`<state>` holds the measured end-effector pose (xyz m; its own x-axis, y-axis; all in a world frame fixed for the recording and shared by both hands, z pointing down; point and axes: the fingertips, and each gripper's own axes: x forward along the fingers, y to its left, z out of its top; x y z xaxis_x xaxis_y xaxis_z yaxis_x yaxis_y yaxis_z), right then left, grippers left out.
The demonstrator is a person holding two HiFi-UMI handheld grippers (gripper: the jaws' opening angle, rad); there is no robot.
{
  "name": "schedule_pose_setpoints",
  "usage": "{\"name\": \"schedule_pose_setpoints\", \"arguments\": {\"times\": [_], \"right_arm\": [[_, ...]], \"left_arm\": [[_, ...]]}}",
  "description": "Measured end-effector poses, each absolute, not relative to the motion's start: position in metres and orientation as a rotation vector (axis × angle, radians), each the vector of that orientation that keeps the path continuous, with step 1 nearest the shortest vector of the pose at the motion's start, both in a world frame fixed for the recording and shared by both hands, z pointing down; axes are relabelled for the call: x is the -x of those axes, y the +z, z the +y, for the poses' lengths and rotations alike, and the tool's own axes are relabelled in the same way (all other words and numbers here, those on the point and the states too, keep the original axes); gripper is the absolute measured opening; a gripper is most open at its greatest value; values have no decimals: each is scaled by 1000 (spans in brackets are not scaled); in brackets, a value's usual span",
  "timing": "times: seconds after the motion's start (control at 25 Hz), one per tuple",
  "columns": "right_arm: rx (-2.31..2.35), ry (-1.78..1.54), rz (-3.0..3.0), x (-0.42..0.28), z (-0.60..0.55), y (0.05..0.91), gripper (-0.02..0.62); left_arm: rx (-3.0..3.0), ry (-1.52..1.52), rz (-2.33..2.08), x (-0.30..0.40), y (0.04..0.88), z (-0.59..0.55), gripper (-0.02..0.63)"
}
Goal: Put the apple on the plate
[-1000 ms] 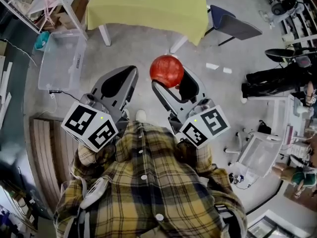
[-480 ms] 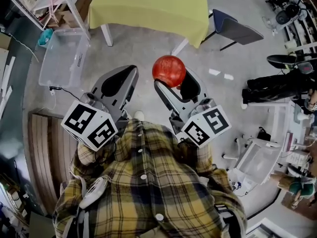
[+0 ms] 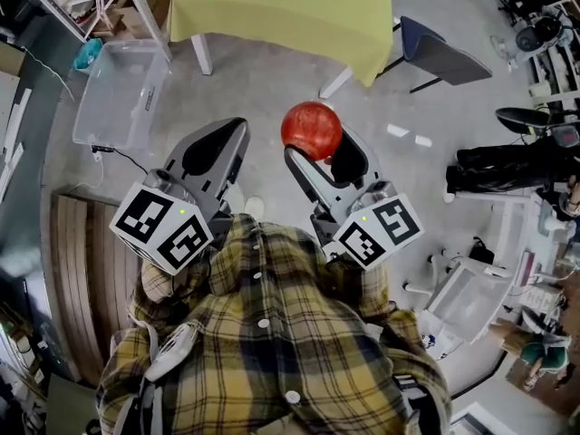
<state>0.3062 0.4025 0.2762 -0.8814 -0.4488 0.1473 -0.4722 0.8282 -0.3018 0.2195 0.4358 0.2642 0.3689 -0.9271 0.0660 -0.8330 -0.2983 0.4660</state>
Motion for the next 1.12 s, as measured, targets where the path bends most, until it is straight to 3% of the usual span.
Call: {"name": "schedule_pose_setpoints", "arguments": {"times": [1.12], "right_arm": [[-820,607,-2830,-140,240,304,344]], "left_arm": [[-2184,-266,-1412,-50,295,270,8]]}}
